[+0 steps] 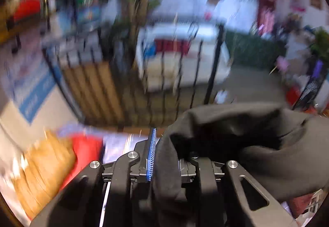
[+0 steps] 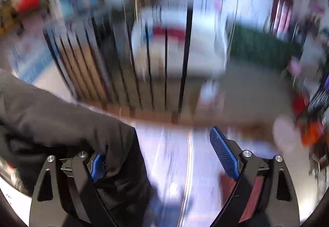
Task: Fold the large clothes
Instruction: 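Lay the black jacket flat on the bed and open both grippers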
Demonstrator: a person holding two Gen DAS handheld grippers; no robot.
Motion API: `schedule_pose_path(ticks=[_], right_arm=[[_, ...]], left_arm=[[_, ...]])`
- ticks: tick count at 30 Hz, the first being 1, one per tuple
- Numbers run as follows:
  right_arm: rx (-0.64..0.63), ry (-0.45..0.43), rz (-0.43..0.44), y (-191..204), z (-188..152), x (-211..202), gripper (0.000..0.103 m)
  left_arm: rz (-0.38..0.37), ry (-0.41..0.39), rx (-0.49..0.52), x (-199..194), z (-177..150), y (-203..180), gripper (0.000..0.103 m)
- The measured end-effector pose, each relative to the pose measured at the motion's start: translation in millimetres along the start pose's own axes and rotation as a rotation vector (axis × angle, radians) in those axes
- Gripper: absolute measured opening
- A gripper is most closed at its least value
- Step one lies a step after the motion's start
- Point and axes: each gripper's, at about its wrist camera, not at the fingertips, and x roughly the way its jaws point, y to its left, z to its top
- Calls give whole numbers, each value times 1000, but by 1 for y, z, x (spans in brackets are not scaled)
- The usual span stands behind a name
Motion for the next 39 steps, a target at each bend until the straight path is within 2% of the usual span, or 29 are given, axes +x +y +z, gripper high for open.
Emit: schedule_pose_path(ticks=[1,2,3,5,7,8,9,12,15,19,23,25,27,28,29,30,31,32,35,39], right_arm=[[29,60,9,-4,-15,23,88],[96,148,-10,-13,-43,51,88],[171,220,-5,-22,-73,71,88],[260,320,57,-34,-130,94,88],[313,365,16,-43,-181,98,88],[321,392,9,-46,-203,100,88],[319,429,9,-47,-226,102,88],[337,521,1,-54,-274,99,88],[364,569,15,-53,-313,100,88],[442,599,75,-50,-323,107,88],[388,672,156,-21,-332,141,88],[384,712,153,-11,-341,161,88],[427,742,213,-6,-351,172,88],[442,739,241,-4,-354,175,82],[445,725,252,-3,-356,174,67],[431,701,270,0,-354,170,56],[419,684,279,1,-351,167,35],[378,636,281,3,-344,157,20],[265,533,249,7,-324,131,13],[224,441,162,-10,-294,98,10]], left_arm=[[-10,93,-29,42,-22,2,32],[-22,140,-80,67,-43,10,51],[-21,170,-128,87,-66,17,60],[0,244,-196,111,-109,33,62],[1,309,-281,118,-160,55,71],[9,327,-305,120,-175,70,78],[30,359,-328,120,-199,82,79],[68,460,-367,114,-252,117,79],[141,489,-352,92,-290,133,79],[149,484,-293,70,-321,123,83],[177,495,-190,73,-342,99,85],[179,490,-198,74,-347,88,85],[180,488,-215,75,-344,79,85],[175,486,-217,73,-341,75,85],[169,482,-216,75,-343,74,85],[164,481,-210,74,-341,70,85],[159,482,-204,76,-340,68,85],[152,480,-200,76,-339,66,85],[135,486,-200,88,-339,71,85],[131,494,-207,92,-340,71,85]])
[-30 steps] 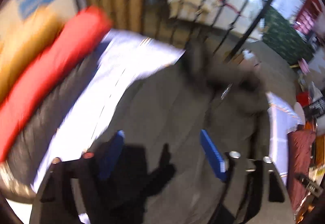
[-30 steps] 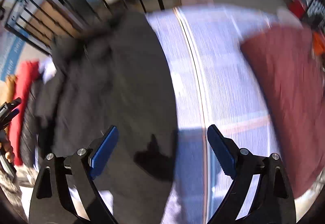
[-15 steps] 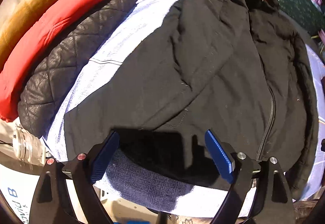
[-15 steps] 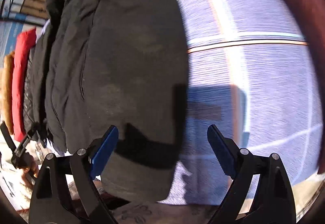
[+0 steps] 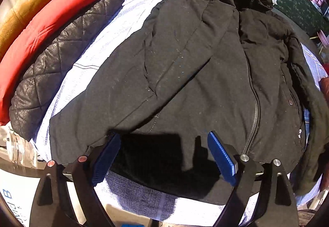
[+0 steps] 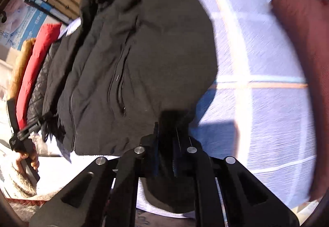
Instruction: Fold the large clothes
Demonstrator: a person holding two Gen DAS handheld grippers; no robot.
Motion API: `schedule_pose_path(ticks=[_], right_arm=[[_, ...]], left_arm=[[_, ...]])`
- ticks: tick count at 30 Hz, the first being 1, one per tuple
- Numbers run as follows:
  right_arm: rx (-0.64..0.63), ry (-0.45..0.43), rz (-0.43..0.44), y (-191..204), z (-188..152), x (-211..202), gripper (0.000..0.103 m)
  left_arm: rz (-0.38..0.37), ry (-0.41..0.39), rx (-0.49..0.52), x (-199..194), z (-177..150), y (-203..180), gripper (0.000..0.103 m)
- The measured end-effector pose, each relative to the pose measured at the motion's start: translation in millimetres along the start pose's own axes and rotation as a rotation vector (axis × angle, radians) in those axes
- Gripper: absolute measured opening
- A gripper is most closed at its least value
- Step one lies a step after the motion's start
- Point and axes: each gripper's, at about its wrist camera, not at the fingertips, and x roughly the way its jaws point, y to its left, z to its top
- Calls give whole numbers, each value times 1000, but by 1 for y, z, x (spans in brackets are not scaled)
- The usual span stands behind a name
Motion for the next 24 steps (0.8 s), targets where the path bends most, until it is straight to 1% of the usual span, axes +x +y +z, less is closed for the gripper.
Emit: schedule_pose_path(ticks=[1,3,4,6,9,10,11,12,13,14,15,16,17,18,19,21,22,24], right_arm=[[-11,-17,-25,-6,3,-11,10],[-57,-73,-139,-19,17,-40,10],[-73,-89,-174,-31,21,-51,10],[-104,-122,-292,-55,41,-75,10],[-157,-186,-502,-85,70,-100,9],[-162,-196,-551,-91,78,-104,9],[-151,-199,-603,-106,91,-109,9],[-114,-198,-627,-119,101,-111,9],[-74,-199,-633,-125,107,-112,9],[-4,-208,-608,-135,114,-115,10],[60,-217,-534,-141,118,-116,12],[106,-225,-445,-144,119,-115,28],[136,-231,-379,-143,117,-111,63],[158,-235,-320,-140,114,-104,78],[175,-232,-239,-130,108,-92,83],[167,-168,-133,-105,99,-59,83],[156,-135,-90,-99,94,-47,83],[157,-56,12,-66,76,-5,83]], left_arm=[[-4,-1,-2,0,0,0,85],[-14,-1,-10,-2,-1,-1,85],[-16,0,-13,-2,-1,-1,85],[-21,0,-17,-3,-2,-2,85],[-20,-5,-9,-5,-1,-4,85],[-19,-6,-7,-5,-1,-4,85],[-21,-7,-6,-5,-1,-5,85],[-21,-9,-7,-5,-1,-5,85],[-18,-10,-8,-6,-1,-5,85],[-16,-12,-10,-6,-1,-5,85],[-16,-15,-14,-7,-1,-5,85],[-15,-18,-21,-8,-2,-3,85],[-12,-17,-30,-8,-3,-2,85],[-7,-12,-40,-7,-5,1,85],[0,-6,-49,-5,-6,3,85],[21,4,-60,-3,-8,6,85],[32,5,-68,-2,-9,8,85],[51,-1,-75,-2,-9,11,85]])
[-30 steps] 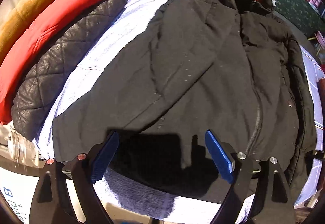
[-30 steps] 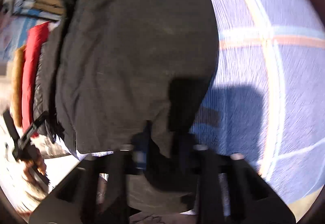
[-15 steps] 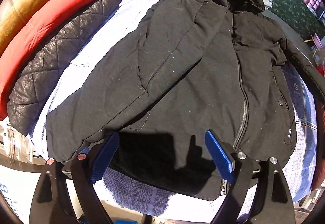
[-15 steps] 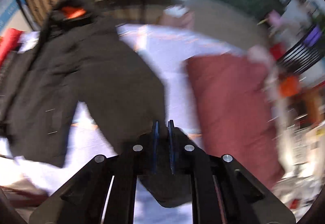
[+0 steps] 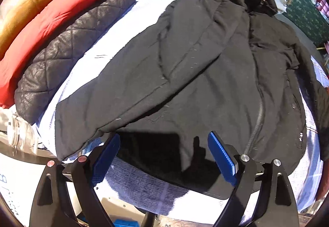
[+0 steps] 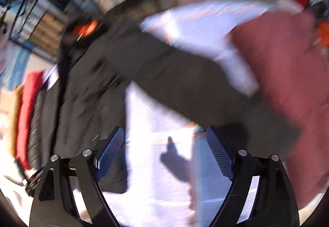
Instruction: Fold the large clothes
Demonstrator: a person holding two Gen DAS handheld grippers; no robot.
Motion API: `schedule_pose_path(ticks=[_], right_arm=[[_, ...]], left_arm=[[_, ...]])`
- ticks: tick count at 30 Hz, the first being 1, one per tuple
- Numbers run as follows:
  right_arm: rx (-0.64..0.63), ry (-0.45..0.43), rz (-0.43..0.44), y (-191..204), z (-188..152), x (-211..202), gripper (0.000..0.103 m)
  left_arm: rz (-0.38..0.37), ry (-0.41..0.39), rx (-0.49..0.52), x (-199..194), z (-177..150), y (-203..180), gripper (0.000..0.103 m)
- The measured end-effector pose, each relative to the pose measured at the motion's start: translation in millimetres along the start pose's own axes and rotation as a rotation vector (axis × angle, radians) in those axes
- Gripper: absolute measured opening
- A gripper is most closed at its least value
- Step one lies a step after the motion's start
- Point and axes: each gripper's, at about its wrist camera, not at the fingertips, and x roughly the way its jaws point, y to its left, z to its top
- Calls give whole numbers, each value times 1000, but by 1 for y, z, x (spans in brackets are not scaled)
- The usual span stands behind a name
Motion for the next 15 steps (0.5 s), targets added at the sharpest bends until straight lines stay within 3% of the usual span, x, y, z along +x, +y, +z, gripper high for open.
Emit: schedule_pose_path(ticks=[3,7,12,13,15], right_arm=[[26,142,123,27,-33,49,83],[85,305,169,48,-71,105,83],[125,409,223,58,-101,130,83],[120,411,235,60,-105,131,83],[109,415,226,63,-108,130,83]], left_arm=[[47,-30,30,0,5,0,85],[112,-54,121,8,19,-8,85],[162,-70,224,27,38,-22,82],[163,-74,236,33,43,-23,76],[172,-55,251,47,54,-23,42]])
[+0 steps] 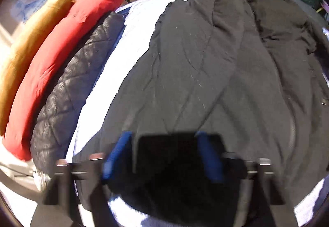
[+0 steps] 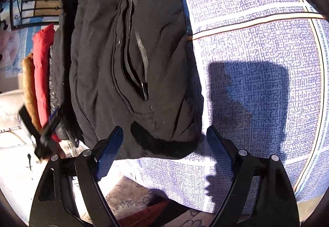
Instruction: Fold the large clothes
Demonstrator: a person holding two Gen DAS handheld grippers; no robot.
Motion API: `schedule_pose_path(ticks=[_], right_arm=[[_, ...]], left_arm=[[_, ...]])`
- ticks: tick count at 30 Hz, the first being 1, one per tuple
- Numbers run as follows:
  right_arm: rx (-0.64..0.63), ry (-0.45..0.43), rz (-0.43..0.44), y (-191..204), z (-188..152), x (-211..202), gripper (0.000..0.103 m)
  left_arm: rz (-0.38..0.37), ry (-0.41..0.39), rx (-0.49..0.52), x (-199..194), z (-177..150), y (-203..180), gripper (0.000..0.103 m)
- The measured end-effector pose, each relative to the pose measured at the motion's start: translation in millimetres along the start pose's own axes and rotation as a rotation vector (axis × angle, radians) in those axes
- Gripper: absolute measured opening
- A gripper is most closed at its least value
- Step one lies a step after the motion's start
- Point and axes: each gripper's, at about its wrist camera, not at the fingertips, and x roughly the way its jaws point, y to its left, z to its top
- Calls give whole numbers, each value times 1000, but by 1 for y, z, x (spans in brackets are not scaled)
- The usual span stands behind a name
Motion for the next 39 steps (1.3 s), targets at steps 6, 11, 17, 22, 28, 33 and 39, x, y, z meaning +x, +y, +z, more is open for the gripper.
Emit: schedule_pose_path(ticks=[6,11,17,22,28,33,39], right_arm=[[-17,-26,4,-7,-7,-21,83],[7,-30,15,-23,-8,-31,83],[50,-4,58,-27,-6,-26,83],[85,-8,86,-30,-1,-23,83],[95,-33,113,-31,11,-27,83],[81,-16,114,-28,16,-21,83],[21,62,80,-2,21,11,83]], left_arm=[[34,-36,-122,5,64,57,10],[117,-110,-288,-9,142,154,14],[200,-194,-334,-26,178,208,84],[-99,-216,-293,-45,146,197,89],[-375,-81,-134,-33,39,139,93],[-454,107,-252,10,-38,135,92],[-496,199,-297,47,-62,115,92]])
